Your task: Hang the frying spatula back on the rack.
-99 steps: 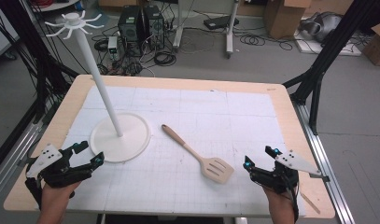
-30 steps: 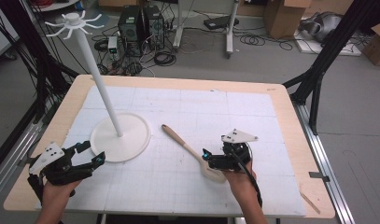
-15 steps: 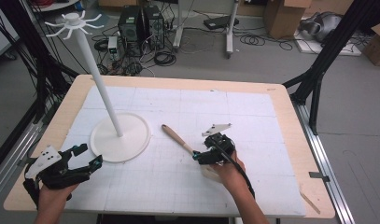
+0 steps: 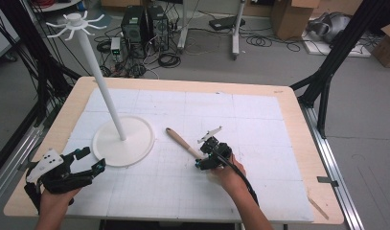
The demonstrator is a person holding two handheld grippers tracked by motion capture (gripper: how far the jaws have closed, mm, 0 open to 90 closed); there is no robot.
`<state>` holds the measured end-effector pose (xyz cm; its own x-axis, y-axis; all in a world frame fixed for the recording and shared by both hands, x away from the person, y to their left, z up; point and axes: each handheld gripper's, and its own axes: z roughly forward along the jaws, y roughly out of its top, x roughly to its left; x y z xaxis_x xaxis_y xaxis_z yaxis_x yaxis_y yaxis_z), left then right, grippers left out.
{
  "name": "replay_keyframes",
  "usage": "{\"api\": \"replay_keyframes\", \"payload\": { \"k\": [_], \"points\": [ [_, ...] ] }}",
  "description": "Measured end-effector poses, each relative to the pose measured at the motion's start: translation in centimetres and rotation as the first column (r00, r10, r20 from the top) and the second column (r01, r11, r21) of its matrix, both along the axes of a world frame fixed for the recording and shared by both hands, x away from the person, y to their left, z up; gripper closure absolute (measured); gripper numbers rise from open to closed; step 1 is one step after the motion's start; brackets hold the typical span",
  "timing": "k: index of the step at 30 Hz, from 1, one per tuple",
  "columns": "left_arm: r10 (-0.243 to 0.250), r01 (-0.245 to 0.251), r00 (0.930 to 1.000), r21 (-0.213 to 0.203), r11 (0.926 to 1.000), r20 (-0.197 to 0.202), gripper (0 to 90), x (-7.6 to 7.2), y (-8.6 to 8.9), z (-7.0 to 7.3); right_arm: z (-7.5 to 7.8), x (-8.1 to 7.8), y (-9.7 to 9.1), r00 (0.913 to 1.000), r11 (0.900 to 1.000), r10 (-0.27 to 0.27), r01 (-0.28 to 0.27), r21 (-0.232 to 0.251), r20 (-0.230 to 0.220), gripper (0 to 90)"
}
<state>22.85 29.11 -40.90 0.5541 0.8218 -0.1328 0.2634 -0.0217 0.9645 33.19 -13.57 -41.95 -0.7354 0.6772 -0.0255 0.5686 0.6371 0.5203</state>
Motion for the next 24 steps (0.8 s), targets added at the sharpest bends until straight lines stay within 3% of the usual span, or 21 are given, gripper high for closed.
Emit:
{"api": "replay_keyframes", "payload": {
  "k": [2,7,14,24],
  "points": [
    [0.000,0.000,1.0000,0.000,1.0000,0.000,23.1,0.01,0.00,0.00,-0.22,0.09,0.15,0.9998,0.9997,0.014,-0.014,-0.022,-0.012,49.8],
    [0.001,-0.001,1.0000,0.000,1.0000,-0.001,23.1,0.01,0.02,0.00,-0.18,0.14,0.32,0.9993,0.9997,0.014,-0.015,-0.020,-0.035,55.5],
    [0.000,0.000,1.0000,-0.005,1.0000,-0.002,23.3,-0.02,-0.01,0.01,0.00,0.06,0.60,0.9988,0.9997,-0.002,0.001,-0.026,-0.049,75.4],
    [0.001,-0.001,1.0000,-0.003,1.0000,-0.005,23.5,0.00,0.03,0.00,-0.10,0.28,0.35,0.9982,0.9998,0.016,-0.016,-0.012,-0.058,75.0]
  ]
}}
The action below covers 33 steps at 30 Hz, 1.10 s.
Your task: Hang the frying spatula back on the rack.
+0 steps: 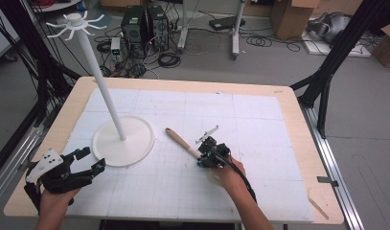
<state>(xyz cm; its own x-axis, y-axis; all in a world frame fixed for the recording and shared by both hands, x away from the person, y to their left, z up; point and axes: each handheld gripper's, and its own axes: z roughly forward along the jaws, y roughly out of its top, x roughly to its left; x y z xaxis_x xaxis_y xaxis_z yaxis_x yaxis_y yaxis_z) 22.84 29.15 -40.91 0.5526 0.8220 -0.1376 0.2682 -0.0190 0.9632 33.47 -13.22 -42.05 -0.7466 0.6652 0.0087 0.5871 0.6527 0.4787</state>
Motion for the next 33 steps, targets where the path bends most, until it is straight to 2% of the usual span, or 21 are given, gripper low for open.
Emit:
{"api": "replay_keyframes", "payload": {
  "k": [5,9,14,16,22,24,27,28,29,33],
  "points": [
    [-0.003,0.003,1.0000,0.003,1.0000,-0.002,23.7,0.0,-0.1,0.0,0.1,0.0,0.2,0.9999,0.9999,-0.009,0.009,-0.013,-0.007,76.7],
    [0.000,0.000,1.0000,-0.002,1.0000,-0.003,23.9,0.0,0.0,0.0,0.2,-0.2,0.6,0.9999,0.9990,-0.012,0.012,-0.043,0.004,77.2],
    [0.006,-0.006,1.0000,-0.003,1.0000,-0.003,23.9,0.0,0.1,0.0,0.3,-0.1,0.4,0.9998,0.9995,-0.018,0.018,-0.026,-0.005,77.3],
    [0.006,-0.006,1.0000,-0.003,1.0000,-0.003,24.0,0.0,0.1,0.0,0.4,-0.4,0.2,0.9997,0.9999,-0.012,0.012,0.001,-0.020,77.3],
    [-0.004,0.004,1.0000,-0.003,1.0000,-0.005,24.5,0.1,-0.1,0.0,1.3,-1.2,-0.6,0.9999,0.9979,-0.016,0.016,0.062,0.004,77.2],
    [-0.010,0.010,0.9999,0.003,0.9999,-0.004,24.9,0.1,-0.3,0.0,1.8,-1.7,-1.0,0.9992,0.9947,-0.029,0.026,0.100,0.028,77.2],
    [-0.022,0.022,0.9997,0.005,0.9997,-0.003,25.6,0.0,-0.7,0.0,2.0,-2.1,-1.3,0.9985,0.9921,-0.033,0.027,0.122,0.045,77.1],
    [-0.026,0.026,0.9997,0.005,0.9996,-0.002,26.4,0.0,-0.9,0.0,2.2,-2.6,-1.7,0.9965,0.9892,-0.034,0.023,0.145,0.076,77.1],
    [-0.031,0.031,0.9995,0.007,0.9995,-0.003,26.4,0.0,-1.0,0.1,2.2,-2.6,-1.7,0.9965,0.9892,-0.034,0.023,0.145,0.076,77.1],
    [-0.040,0.040,0.9992,0.019,0.9990,-0.006,27.2,-0.1,-1.4,0.1,2.5,-3.6,-2.4,0.9916,0.9822,-0.039,0.015,0.187,0.124,77.1]
  ]
}}
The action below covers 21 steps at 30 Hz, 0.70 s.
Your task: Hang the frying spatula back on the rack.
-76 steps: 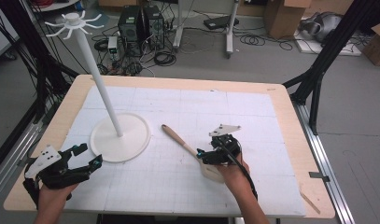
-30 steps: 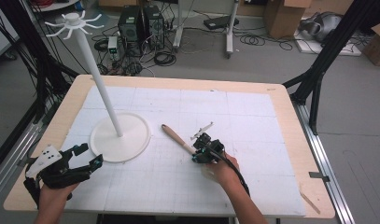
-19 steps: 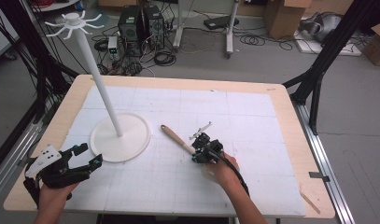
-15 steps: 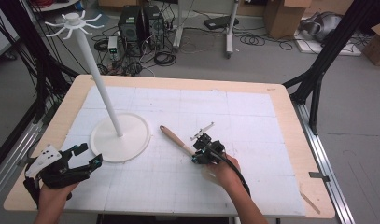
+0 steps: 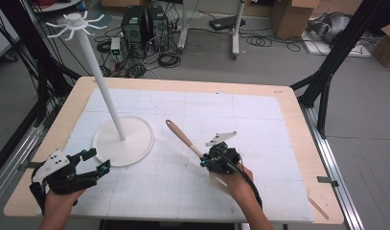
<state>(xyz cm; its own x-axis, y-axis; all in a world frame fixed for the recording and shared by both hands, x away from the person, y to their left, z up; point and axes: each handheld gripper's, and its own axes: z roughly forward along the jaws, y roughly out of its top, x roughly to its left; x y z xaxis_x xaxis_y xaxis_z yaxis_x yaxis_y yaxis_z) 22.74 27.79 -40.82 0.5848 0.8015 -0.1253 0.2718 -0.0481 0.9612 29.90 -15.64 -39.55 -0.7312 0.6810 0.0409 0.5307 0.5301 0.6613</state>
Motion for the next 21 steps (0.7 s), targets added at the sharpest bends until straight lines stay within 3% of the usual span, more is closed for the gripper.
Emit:
{"api": "replay_keyframes", "payload": {
  "k": [3,10,13,16,21],
  "points": [
    [0.004,-0.004,1.0000,-0.001,1.0000,-0.002,27.3,0.0,-0.1,0.0,0.4,-0.6,-0.5,0.9991,0.9987,-0.007,0.005,0.050,0.042,77.1],
    [0.002,-0.002,1.0000,0.003,1.0000,-0.001,27.3,-0.1,-0.2,0.0,0.9,-1.2,-0.6,0.9956,0.9912,-0.007,-0.006,0.133,0.093,77.0],
    [-0.002,0.002,1.0000,0.033,0.9995,0.003,27.2,-0.1,-0.7,0.3,1.0,-1.4,-0.4,0.9932,0.9886,0.007,-0.024,0.149,0.116,77.0],
    [-0.016,0.016,0.9999,0.014,0.9998,0.005,27.3,-0.1,-1.5,0.8,1.2,-1.7,0.0,0.9912,0.9866,0.018,-0.039,0.159,0.131,77.1],
    [-0.060,0.060,0.9982,0.017,0.9981,-0.007,27.8,0.1,-3.2,1.1,1.4,-2.3,0.3,0.9877,0.9792,0.020,-0.051,0.196,0.155,77.1]
  ]
}}
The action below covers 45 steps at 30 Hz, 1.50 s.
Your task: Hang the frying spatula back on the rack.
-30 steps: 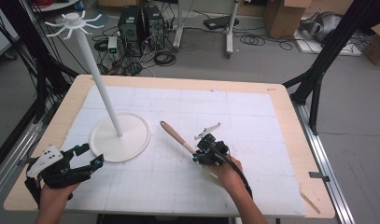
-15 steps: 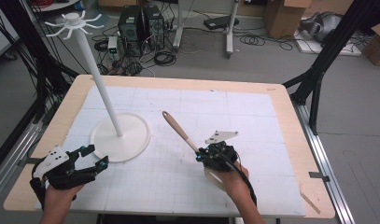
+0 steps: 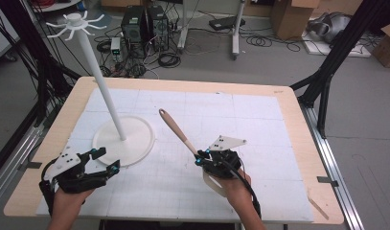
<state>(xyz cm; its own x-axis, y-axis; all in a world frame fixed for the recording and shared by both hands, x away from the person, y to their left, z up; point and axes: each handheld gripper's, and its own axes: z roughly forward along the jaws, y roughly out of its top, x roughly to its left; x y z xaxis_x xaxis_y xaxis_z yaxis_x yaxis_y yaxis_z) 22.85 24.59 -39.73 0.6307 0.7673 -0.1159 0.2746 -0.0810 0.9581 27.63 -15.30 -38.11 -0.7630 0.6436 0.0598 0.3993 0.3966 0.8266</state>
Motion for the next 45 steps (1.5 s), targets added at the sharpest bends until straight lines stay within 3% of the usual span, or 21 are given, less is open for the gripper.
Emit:
{"api": "replay_keyframes", "payload": {
  "k": [5,13,19,25,28,30,32,37,41,45],
  "points": [
    [-0.021,0.021,0.9998,0.014,0.9997,0.000,29.0,0.0,-0.8,0.0,0.5,-0.6,0.4,0.9991,0.9988,0.011,-0.013,0.047,0.041,77.1],
    [0.016,-0.016,0.9999,0.005,0.9999,-0.002,29.0,-0.2,0.5,-0.1,1.7,0.0,1.0,0.9937,0.9892,0.027,-0.043,0.140,0.109,77.1],
    [0.024,-0.024,0.9997,0.006,0.9997,0.003,28.9,-0.3,0.8,-0.2,4.2,0.9,2.7,0.9837,0.9828,0.061,-0.089,0.162,0.169,77.1],
    [0.017,-0.017,0.9998,0.007,0.9998,0.004,29.0,-0.4,0.9,-0.3,5.5,1.5,3.3,0.9786,0.9765,0.067,-0.104,0.189,0.195,77.1],
    [0.014,-0.014,0.9999,-0.012,0.9998,0.002,29.6,-0.3,0.8,0.0,5.6,1.5,3.4,0.9771,0.9748,0.069,-0.109,0.195,0.201,77.1],
    [-0.009,0.010,0.9998,-0.007,0.9999,0.016,32.5,-0.1,0.6,0.7,5.6,1.4,3.5,0.9767,0.9740,0.074,-0.114,0.196,0.201,77.0],
    [-0.022,0.023,0.9995,-0.028,0.9993,0.021,34.5,0.4,0.3,1.8,5.6,1.2,3.7,0.9759,0.9754,0.080,-0.119,0.186,0.203,77.1],
    [-0.069,0.069,0.9976,-0.121,0.9902,0.000,33.9,2.3,-1.9,5.4,5.7,0.8,3.8,0.9740,0.9707,0.074,-0.120,0.208,0.214,77.0],
    [-0.089,0.091,0.9957,-0.115,0.9892,0.027,33.8,3.3,-4.1,7.7,5.7,0.7,3.9,0.9723,0.9693,0.071,-0.120,0.215,0.223,77.1],
    [-0.103,0.106,0.9940,-0.120,0.9871,0.037,33.4,4.0,-5.5,8.7,5.7,0.5,3.9,0.9712,0.9687,0.069,-0.120,0.218,0.228,77.1]
  ]
}}
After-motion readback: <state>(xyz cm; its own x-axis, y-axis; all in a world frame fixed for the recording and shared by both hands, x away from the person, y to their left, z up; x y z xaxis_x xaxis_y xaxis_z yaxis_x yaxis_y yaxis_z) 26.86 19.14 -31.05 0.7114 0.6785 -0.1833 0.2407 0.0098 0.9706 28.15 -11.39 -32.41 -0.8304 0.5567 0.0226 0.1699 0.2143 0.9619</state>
